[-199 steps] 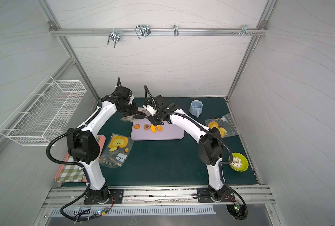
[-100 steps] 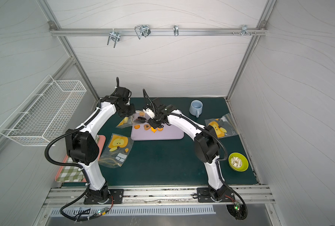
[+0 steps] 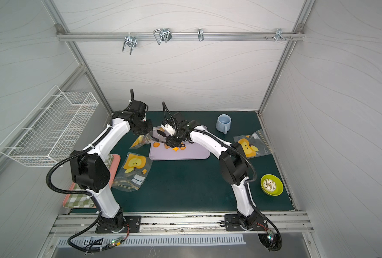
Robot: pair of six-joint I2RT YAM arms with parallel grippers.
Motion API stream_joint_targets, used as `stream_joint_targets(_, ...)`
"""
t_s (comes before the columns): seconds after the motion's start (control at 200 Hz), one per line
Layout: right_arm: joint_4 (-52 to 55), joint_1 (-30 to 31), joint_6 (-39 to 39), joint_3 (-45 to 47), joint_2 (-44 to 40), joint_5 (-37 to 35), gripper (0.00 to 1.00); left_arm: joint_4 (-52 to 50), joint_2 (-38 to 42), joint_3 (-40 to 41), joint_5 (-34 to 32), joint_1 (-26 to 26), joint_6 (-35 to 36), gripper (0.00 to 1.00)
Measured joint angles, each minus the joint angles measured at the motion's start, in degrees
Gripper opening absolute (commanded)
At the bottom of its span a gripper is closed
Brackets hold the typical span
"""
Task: Put the cookies into a resealable bag to prevent moisture
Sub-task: Place the cookie in the ziploc bag, then pick up the cookie from the tray.
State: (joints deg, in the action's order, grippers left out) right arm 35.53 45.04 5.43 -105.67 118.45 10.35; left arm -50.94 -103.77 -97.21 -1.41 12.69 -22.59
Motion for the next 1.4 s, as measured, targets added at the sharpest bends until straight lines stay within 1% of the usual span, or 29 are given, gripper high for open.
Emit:
stream_joint_targets(0.07,-1.11,0.00,-0.42,1.33,-0.37,0.46,0.48,0.00,0.00,0.00,0.07,0.00,0.00,0.00)
stream_joint_targets(0.225,-3.32,-0.66,-1.62,6.32,-3.37,1.62,0.48,-0.04,-0.11,0.00,0.11,0.00,0.00,0.00)
stream_joint_targets(0.47,-7.21,-2.36,-4.13,15.65,-15.26,4.44,0.48,-0.13,-0.72,0.00,0.11,-0.09,0.00,0.00)
stream_joint_targets(0.67,-9.29,-2.80,-5.03,21.51,-23.74,4.48,0.47,-0.15,-0.87,-0.02,0.00,-0.33,-0.02,0.00)
stream_joint_targets(0.745,-9.55,-2.80,-5.46,24.28,-26.14,3.23,0.46,-0.17,-0.87,-0.02,-0.13,-0.44,-0.11,0.00)
stream_joint_targets(0.81,-9.20,-2.78,-5.92,26.34,-27.78,0.81,0.46,-0.17,-0.90,-0.02,-0.13,-0.52,-0.15,0.00)
stream_joint_targets(0.955,-6.73,-2.93,-6.62,29.38,-29.57,-7.61,0.46,-0.15,-1.18,-0.02,0.02,-0.66,-0.20,0.00)
stream_joint_targets(1.06,-4.94,-3.19,-7.19,31.69,-29.59,-11.87,0.46,-0.15,-1.51,-0.02,0.22,-0.66,-0.20,0.00)
stream_joint_targets(1.135,-3.32,-3.19,-7.13,33.42,-29.59,-13.22,0.46,-0.15,-1.53,-0.02,0.35,-0.66,-0.20,0.00)
stream_joint_targets(1.245,-2.10,-2.82,-6.88,34.97,-29.42,-13.38,0.46,-0.15,-1.53,-0.02,0.42,-0.70,-0.20,0.00)
stream_joint_targets(1.4,-2.14,-2.03,-6.05,34.91,-28.09,-11.56,0.46,-0.15,-1.53,-0.02,0.79,-0.70,-0.20,0.00)
